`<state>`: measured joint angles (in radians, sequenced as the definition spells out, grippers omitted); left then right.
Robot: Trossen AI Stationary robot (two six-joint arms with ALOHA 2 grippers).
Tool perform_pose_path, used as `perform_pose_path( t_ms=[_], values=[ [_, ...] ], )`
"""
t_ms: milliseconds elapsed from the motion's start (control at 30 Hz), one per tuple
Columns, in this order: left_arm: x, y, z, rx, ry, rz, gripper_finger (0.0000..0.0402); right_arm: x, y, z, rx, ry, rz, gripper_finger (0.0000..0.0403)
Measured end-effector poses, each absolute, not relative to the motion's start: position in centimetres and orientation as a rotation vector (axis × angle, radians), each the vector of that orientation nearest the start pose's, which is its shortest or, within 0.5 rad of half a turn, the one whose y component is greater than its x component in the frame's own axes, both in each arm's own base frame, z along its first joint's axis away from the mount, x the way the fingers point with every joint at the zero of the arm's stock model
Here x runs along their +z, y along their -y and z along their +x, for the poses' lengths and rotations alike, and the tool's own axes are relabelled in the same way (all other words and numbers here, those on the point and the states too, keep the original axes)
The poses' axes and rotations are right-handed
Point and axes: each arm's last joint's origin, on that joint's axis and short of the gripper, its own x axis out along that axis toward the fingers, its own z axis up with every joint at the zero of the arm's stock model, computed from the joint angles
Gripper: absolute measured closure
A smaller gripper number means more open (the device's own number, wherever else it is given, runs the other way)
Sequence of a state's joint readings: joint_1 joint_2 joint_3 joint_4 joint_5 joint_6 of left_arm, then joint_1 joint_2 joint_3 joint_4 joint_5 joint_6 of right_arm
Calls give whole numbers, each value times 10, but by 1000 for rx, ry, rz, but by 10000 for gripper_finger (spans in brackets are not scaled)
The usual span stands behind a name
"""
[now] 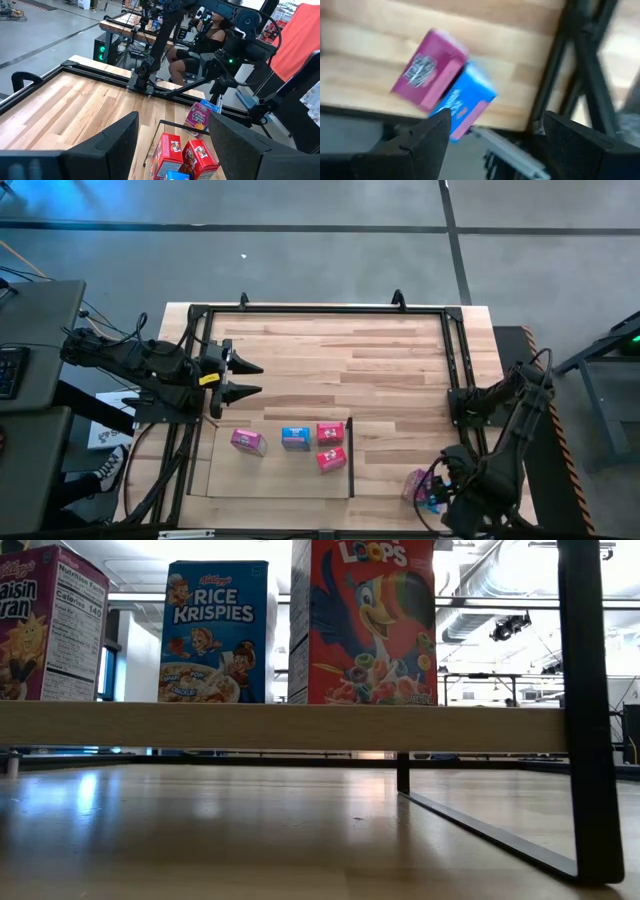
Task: Stack cereal on shelf
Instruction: Put the purple cereal box on the shelf
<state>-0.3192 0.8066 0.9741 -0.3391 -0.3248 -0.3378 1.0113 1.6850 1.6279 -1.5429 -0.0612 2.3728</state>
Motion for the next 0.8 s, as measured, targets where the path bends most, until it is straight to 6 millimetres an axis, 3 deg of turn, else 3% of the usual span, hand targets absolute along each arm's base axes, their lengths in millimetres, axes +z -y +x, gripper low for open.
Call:
perform_pose_path(
  t_ms=[267,800],
  values=[
    [378,43,157,22,-161,-285,172,288,-264,165,-911,-1374,1188,104],
    [378,43,157,23,-162,-311,172,278,-253,163,-1046,-1399,1103,104]
  ],
)
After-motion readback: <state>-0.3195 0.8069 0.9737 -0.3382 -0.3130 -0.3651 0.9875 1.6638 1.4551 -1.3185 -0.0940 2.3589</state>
